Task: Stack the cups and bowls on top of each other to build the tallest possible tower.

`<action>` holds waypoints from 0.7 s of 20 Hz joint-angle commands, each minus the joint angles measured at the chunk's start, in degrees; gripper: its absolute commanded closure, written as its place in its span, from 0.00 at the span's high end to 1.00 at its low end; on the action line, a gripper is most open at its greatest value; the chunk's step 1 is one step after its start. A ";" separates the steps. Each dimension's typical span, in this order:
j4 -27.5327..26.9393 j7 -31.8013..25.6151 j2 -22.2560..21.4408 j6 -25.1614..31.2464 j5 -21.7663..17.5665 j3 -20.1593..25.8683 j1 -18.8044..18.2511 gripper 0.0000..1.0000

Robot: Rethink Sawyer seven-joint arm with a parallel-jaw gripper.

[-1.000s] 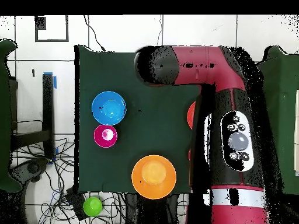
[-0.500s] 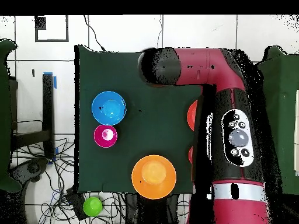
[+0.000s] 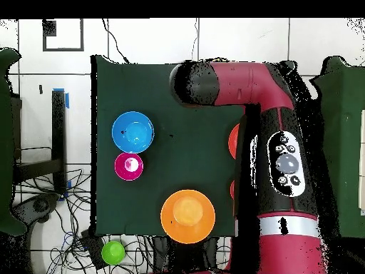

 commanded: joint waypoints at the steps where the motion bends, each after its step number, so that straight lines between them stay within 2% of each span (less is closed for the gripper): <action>1: 3.61 -6.03 1.69 -2.21 -2.86 3.98 0.35 0.00; 14: 4.40 -3.36 1.66 -3.14 -2.56 3.21 1.48 0.00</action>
